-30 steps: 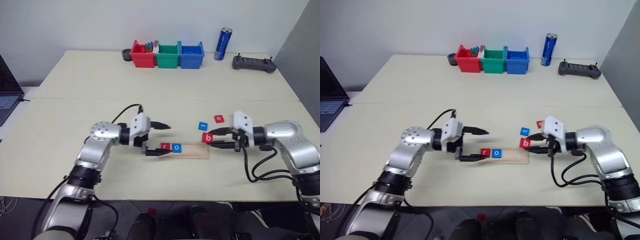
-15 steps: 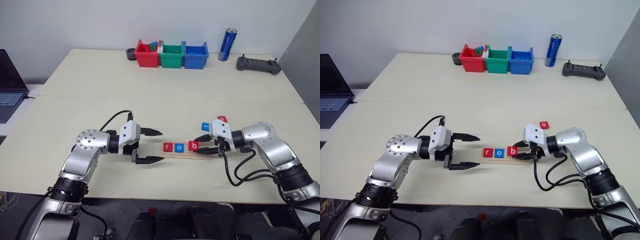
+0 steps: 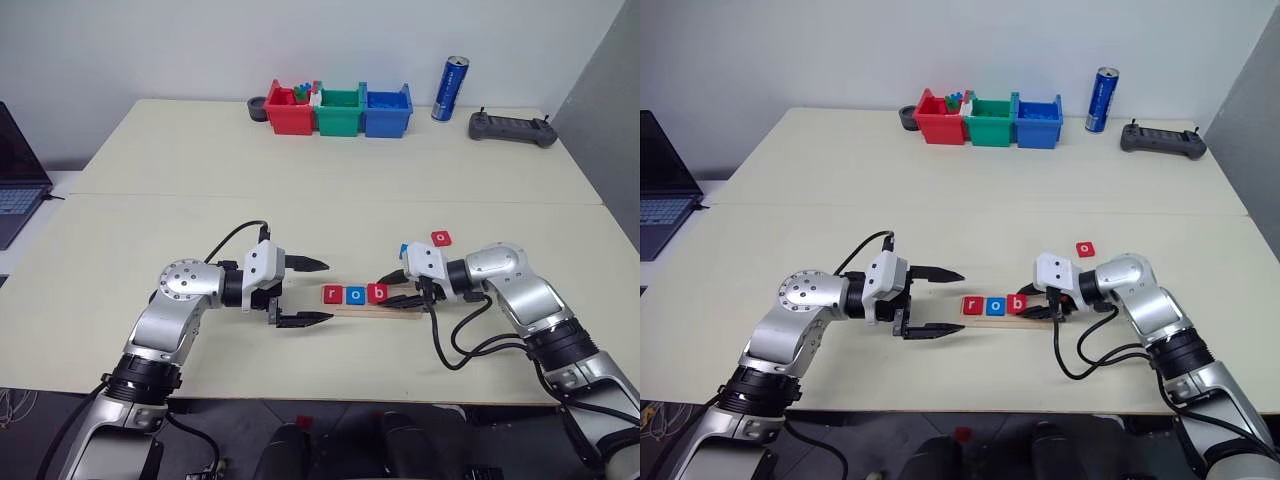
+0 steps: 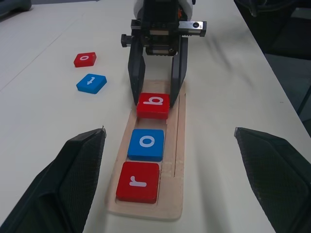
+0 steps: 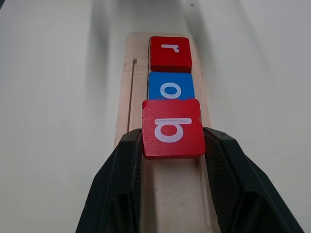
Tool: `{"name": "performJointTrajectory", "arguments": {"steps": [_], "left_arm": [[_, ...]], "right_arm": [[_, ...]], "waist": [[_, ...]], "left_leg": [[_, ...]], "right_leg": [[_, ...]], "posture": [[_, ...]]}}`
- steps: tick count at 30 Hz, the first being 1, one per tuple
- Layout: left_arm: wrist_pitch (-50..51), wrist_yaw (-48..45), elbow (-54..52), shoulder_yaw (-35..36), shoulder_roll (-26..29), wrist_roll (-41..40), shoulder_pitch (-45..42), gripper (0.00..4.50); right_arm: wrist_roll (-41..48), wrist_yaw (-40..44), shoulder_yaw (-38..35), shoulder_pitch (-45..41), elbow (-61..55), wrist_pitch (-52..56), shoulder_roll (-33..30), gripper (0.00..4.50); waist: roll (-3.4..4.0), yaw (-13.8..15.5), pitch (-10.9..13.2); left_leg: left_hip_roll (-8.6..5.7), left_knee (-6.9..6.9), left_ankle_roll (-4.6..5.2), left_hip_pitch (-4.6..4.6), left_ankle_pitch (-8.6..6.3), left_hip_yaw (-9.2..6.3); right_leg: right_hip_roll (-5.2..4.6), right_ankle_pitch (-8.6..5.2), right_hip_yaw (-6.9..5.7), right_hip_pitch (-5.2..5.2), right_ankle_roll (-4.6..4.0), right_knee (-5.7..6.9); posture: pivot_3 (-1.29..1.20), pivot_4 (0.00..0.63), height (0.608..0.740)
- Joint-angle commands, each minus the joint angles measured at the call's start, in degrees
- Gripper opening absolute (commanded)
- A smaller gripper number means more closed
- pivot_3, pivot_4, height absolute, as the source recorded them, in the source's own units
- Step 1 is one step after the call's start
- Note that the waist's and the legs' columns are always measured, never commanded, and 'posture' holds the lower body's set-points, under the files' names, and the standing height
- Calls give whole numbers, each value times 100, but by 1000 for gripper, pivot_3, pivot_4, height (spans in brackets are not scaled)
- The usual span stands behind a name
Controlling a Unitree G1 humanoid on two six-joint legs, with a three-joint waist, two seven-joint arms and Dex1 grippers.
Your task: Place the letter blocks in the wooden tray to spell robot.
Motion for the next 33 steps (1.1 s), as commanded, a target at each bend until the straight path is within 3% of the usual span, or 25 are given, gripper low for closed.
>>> {"name": "performJointTrajectory", "arguments": {"steps": [1, 12, 20, 21, 33], "left_arm": [[10, -1, -192, 15, 10, -105, -81, 4500], [3, 55, -172, -6, -38, -64, -139, 4500], [-26, 95, -140, -11, -41, -35, -174, 4500], [-25, 99, -139, -13, -43, -36, -179, 4500], [-72, 68, -63, -47, -62, -46, -216, 4500]], "right_arm": [[-80, 3, -48, -154, 74, -160, 14, 1457], [-125, 130, -56, -232, 203, -227, 41, 1457], [-71, 174, -113, -238, 155, -185, 64, 4292], [-42, 163, -142, -243, 131, -143, 71, 4466], [222, 31, -609, -160, -251, 169, -256, 4466]], "waist": [[0, 1, 0], [0, -2, 0], [0, -2, 0], [0, -2, 0], [0, 1, 0]], "left_leg": [[0, 0, 0, 0, 0, 0], [0, 0, 0, 0, 0, -1], [0, 0, 0, 0, 0, -1], [0, 0, 0, 0, 0, -1], [0, 0, 0, 0, 0, 0]], "right_leg": [[0, 0, 0, 0, 0, 0], [0, 0, 0, 0, 0, 0], [0, 0, 0, 0, 0, 0], [0, 0, 0, 0, 0, 0], [0, 0, 0, 0, 0, 0]], "posture": [[0, 150, 740], [0, 150, 740], [0, 150, 740], [0, 150, 740], [0, 150, 740]]}}
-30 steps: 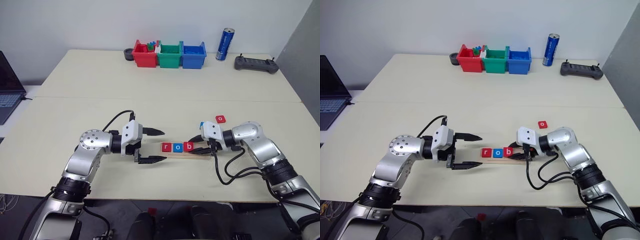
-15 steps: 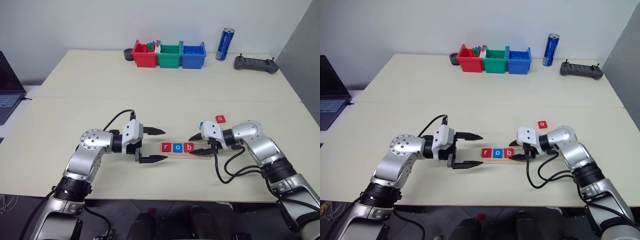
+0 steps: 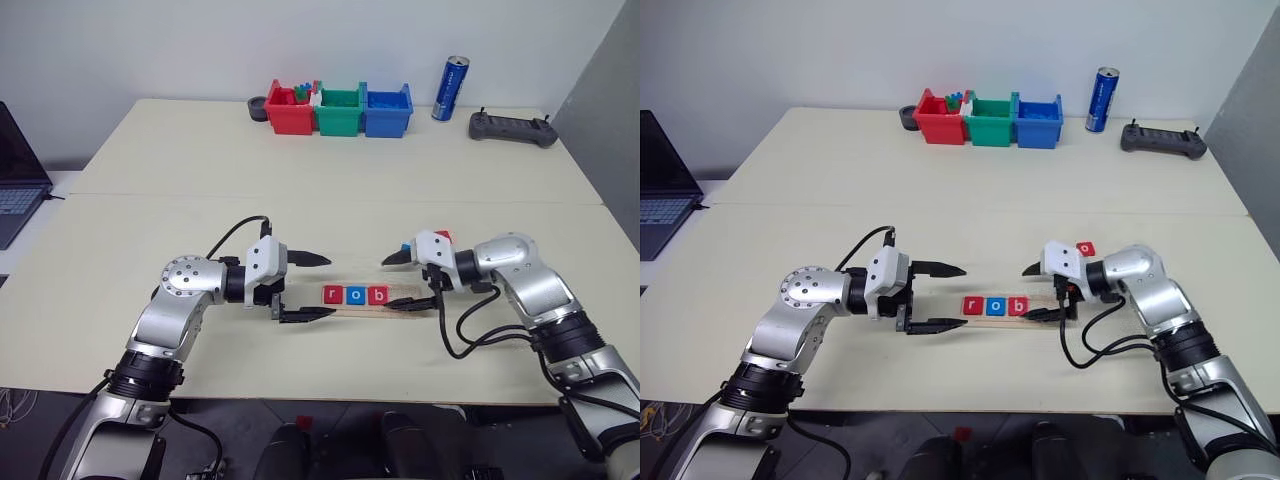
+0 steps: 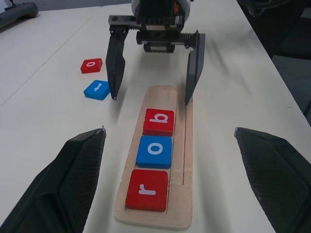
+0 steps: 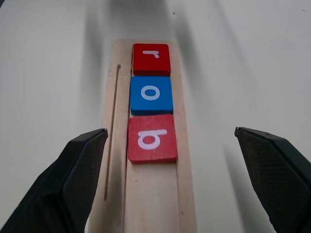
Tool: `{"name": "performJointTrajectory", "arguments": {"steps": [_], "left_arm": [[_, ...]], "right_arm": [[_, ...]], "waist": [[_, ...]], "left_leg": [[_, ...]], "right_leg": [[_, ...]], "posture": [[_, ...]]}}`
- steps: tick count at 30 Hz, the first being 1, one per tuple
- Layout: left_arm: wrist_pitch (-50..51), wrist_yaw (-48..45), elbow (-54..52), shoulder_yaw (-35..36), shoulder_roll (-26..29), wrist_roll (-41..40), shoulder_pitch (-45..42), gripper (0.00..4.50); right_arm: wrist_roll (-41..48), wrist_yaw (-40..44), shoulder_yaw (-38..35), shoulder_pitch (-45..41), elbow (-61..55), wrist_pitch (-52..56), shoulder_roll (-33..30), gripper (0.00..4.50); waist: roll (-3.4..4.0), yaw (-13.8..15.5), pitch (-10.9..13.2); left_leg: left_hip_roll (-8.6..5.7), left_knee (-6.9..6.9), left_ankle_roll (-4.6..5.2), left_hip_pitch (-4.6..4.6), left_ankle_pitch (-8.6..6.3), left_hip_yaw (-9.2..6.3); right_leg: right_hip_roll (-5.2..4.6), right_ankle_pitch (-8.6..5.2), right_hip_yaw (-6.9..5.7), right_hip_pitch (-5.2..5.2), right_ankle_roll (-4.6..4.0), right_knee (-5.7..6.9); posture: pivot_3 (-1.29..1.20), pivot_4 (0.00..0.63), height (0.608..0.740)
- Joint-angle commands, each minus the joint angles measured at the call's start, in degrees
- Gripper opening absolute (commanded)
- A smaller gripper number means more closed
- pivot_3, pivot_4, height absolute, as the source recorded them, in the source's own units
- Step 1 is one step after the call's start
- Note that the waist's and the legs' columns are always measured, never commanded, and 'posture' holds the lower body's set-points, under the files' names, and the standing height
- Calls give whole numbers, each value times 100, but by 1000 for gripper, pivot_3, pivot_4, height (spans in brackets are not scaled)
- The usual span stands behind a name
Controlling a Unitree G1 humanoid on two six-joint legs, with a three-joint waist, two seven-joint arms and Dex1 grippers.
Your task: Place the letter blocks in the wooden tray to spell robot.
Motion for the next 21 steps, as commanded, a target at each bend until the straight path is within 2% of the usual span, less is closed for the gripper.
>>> {"name": "performJointTrajectory", "arguments": {"steps": [1, 3, 13, 14, 21], "left_arm": [[-69, -39, -54, -32, -32, -48, -120, 4500], [-90, -47, -35, -51, -45, -47, -130, 4500], [-76, -73, -66, -27, 11, -63, -99, 4500], [-72, -70, -75, -24, 15, -64, -92, 4500], [-51, -29, -146, -17, 46, -76, -27, 4500]], "right_arm": [[128, -240, -311, 5, -189, -71, 13, 4466], [108, -344, -332, 43, -154, -105, 91, 3860], [-9, -257, -164, 393, -210, -390, 18, 229], [-32, -255, -149, 395, -187, -420, 8, 23], [-242, -236, -59, 338, 46, -659, -49, 23]], "waist": [[0, -3, 0], [0, -9, 0], [0, -3, 0], [0, -3, 0], [0, -4, 0]], "left_leg": [[0, 0, 0, 0, 0, 1], [1, 0, 0, 0, 0, 0], [0, 0, 0, 0, 0, 1], [0, 0, 0, 0, 0, 1], [0, 0, 0, 0, 0, 1]], "right_leg": [[0, 0, 0, 0, 0, 0], [1, 0, 0, 0, 0, 1], [0, 0, 1, 0, 0, 1], [0, 0, 0, 0, 0, 1], [0, 0, 1, 0, 0, 1]], "posture": [[0, 150, 740], [0, 150, 740], [0, 150, 740], [0, 150, 740], [0, 150, 740]]}}
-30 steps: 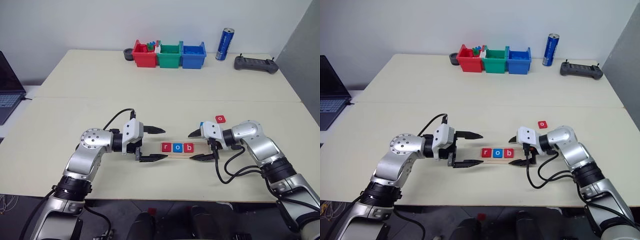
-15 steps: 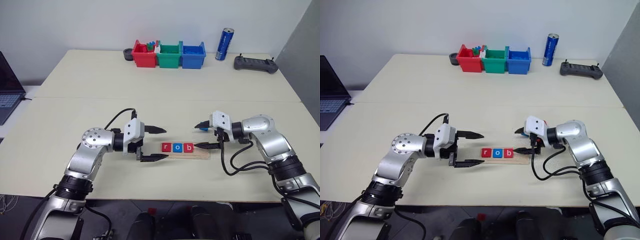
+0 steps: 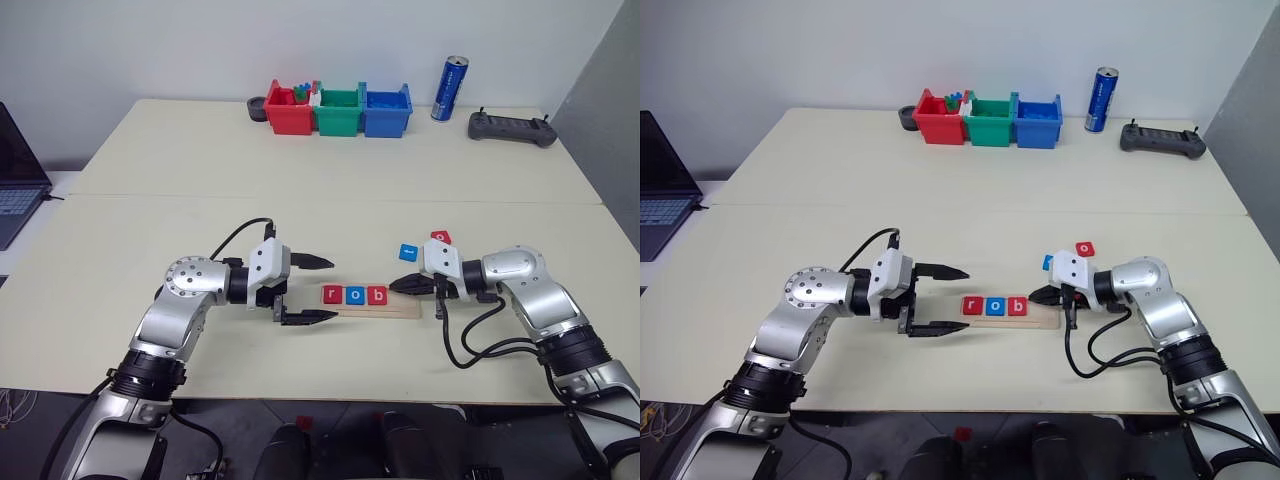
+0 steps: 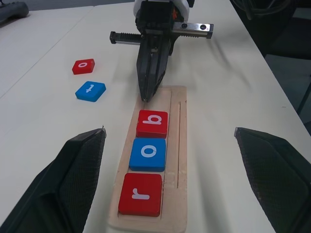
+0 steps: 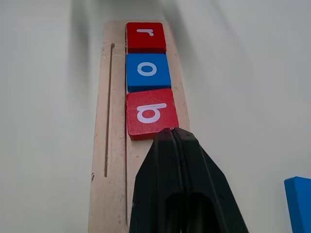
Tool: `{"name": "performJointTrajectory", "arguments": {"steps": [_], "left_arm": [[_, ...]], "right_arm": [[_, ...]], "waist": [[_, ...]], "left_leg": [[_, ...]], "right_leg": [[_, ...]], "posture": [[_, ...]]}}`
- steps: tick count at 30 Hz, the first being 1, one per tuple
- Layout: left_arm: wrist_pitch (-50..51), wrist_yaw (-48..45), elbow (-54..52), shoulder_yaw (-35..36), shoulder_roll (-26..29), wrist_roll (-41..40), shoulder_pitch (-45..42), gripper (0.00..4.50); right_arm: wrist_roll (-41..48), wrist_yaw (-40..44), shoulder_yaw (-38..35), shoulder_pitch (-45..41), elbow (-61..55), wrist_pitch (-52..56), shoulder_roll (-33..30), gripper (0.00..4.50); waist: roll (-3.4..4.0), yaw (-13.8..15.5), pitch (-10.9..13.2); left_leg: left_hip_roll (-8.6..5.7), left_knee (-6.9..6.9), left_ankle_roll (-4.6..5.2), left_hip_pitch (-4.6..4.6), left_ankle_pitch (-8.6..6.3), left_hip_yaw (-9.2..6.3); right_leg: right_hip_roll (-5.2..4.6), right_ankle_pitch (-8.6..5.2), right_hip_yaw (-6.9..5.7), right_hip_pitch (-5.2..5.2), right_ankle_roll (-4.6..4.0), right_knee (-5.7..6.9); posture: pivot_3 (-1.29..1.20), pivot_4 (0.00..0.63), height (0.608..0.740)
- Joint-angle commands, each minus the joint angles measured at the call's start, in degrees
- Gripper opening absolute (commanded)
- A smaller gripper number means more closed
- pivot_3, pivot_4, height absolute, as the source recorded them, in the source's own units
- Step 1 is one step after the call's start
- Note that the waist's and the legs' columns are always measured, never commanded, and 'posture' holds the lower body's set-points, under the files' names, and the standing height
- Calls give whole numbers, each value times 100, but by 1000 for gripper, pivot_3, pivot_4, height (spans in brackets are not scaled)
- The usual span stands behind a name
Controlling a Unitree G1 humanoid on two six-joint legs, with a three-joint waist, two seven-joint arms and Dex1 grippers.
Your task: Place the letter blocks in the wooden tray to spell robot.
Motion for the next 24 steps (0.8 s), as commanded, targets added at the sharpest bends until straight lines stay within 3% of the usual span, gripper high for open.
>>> {"name": "performJointTrajectory", "arguments": {"steps": [1, 24], "left_arm": [[-21, 20, -182, 84, 49, -78, -15, 4500], [-18, 75, -146, 64, 42, -61, -63, 4500]], "right_arm": [[-132, 29, 42, -108, 65, -262, -63, 23], [-174, 4, 53, -257, 127, -119, 182, 23]], "waist": [[0, 1, 0], [0, 2, 0]], "left_leg": [[0, 0, 0, 0, 0, 0], [0, 0, 0, 0, 0, -1]], "right_leg": [[0, 0, 0, 0, 0, 0], [0, 0, 0, 0, 0, 0]], "posture": [[0, 150, 740], [0, 150, 740]]}}
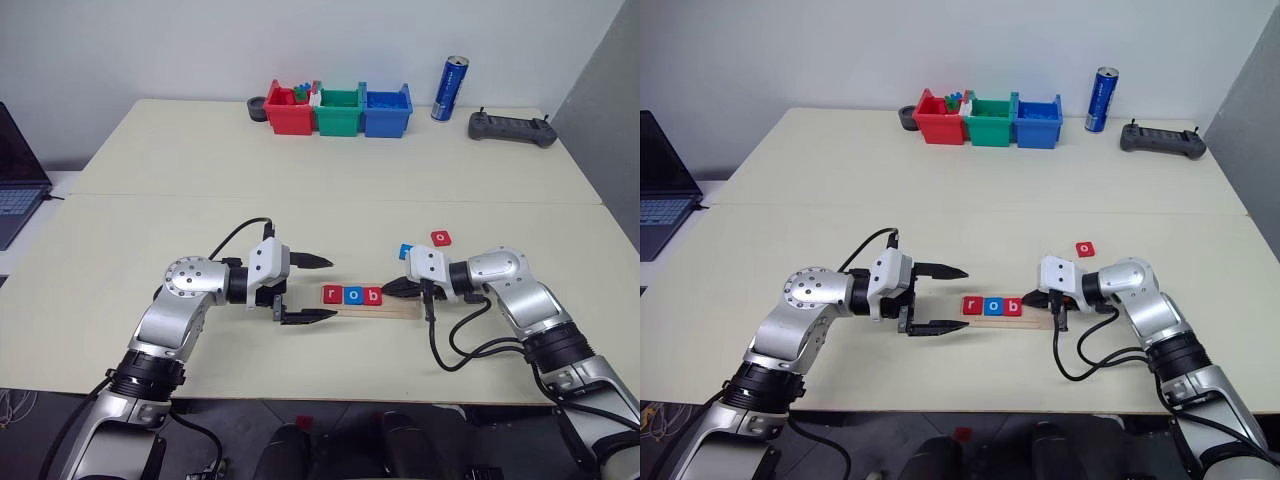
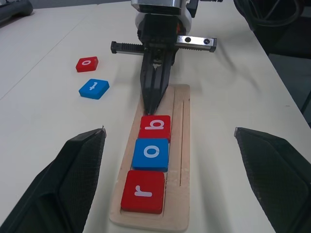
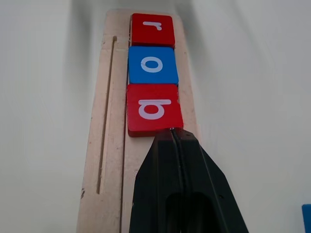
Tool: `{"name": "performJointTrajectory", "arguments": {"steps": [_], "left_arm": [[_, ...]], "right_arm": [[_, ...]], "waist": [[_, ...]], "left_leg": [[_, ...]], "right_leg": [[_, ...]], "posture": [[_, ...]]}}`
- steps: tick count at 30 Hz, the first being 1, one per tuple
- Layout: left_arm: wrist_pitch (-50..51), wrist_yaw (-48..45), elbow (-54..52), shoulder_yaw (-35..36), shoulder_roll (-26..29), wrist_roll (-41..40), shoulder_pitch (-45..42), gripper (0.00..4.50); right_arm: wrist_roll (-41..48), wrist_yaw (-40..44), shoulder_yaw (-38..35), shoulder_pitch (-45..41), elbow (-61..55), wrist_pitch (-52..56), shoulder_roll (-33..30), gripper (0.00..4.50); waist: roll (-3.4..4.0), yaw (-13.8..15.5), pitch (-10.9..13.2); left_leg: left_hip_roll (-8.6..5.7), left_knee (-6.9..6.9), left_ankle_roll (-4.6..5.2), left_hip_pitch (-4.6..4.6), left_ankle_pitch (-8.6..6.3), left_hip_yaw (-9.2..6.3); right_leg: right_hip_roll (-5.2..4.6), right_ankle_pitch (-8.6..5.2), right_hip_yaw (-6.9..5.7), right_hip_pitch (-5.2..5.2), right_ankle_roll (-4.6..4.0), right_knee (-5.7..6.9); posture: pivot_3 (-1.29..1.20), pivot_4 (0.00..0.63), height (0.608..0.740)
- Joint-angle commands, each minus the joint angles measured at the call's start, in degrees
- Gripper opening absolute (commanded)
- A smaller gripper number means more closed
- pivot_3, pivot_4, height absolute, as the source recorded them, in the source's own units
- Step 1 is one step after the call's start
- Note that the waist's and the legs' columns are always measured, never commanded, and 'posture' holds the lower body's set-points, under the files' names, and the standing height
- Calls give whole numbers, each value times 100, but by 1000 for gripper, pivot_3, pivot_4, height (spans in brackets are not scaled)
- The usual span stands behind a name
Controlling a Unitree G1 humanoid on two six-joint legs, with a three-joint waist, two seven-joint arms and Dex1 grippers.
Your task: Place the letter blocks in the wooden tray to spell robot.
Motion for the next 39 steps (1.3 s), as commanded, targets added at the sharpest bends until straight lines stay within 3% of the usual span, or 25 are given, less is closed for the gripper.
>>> {"name": "performJointTrajectory", "arguments": {"steps": [1, 7, 9, 12, 17, 23, 24, 29, 39], "left_arm": [[-21, 9, -142, 59, 27, -59, -64, 4500], [-38, 20, -98, 33, -21, -41, -125, 4500], [-34, 34, -99, 41, -34, -45, -140, 4500], [-36, 44, -96, 49, -43, -47, -142, 4500], [-68, 26, -29, 41, -59, -28, -179, 4500], [-142, -42, 214, -7, -114, 27, -412, 4500], [-161, -44, 239, -9, -122, 34, -426, 4500], [-171, -77, 199, -24, -104, 18, -376, 4500], [-175, -96, 193, 5, -59, 20, -337, 4500]], "right_arm": [[162, 128, -196, -112, -177, 114, -189, 23], [465, -71, -657, -271, -356, 409, -412, 23], [534, -510, -980, -311, -485, 525, -354, 23], [432, -1619, -1490, -266, -610, 1018, -213, 550], [96, -3011, -1874, 311, -907, 1467, -34, 2277], [-71, -4533, -2124, 629, -1329, 2582, 659, 4354], [-22, -4711, -2186, 634, -1383, 2753, 797, 4473], [140, -5386, -2388, 545, -1472, 3267, 1437, 4473], [144, -5758, -2366, 263, -907, 3326, 1566, 4473]], "waist": [[0, 1, 0], [0, -4, 0], [0, -10, 0], [0, -1, 0], [0, 40, 0], [2, -17, -1], [3, -26, -1], [3, -42, -2], [4, -44, -2]], "left_leg": [[0, 0, 0, 0, 0, 0], [0, 0, 0, 0, 0, 1], [1, -1, 0, 0, 0, 0], [1, -1, 0, 0, 0, 0], [-2, -2, 0, -4, 0, -1], [-3, -1, 0, -1, 0, 7], [-1, -2, 0, 2, 0, 12], [3, -5, 0, 1, 0, 8], [1, -5, 0, 2, 0, 9]], "right_leg": [[0, 0, 0, 0, 0, 0], [0, 0, 0, 0, 0, 0], [1, 0, 1, 0, 0, 0], [1, 0, 0, 0, 0, 1], [-1, 0, -1, 0, 0, -2], [0, 0, 9, -3, -1, 6], [2, 0, 13, -4, -1, 8], [7, 0, 12, -4, -1, 7], [7, 0, 13, -4, -1, 5]], "posture": [[0, 150, 740], [0, 150, 740], [0, 150, 740], [0, 150, 740], [0, 150, 740], [0, 150, 740], [0, 150, 740], [0, 150, 740], [0, 150, 740]]}}
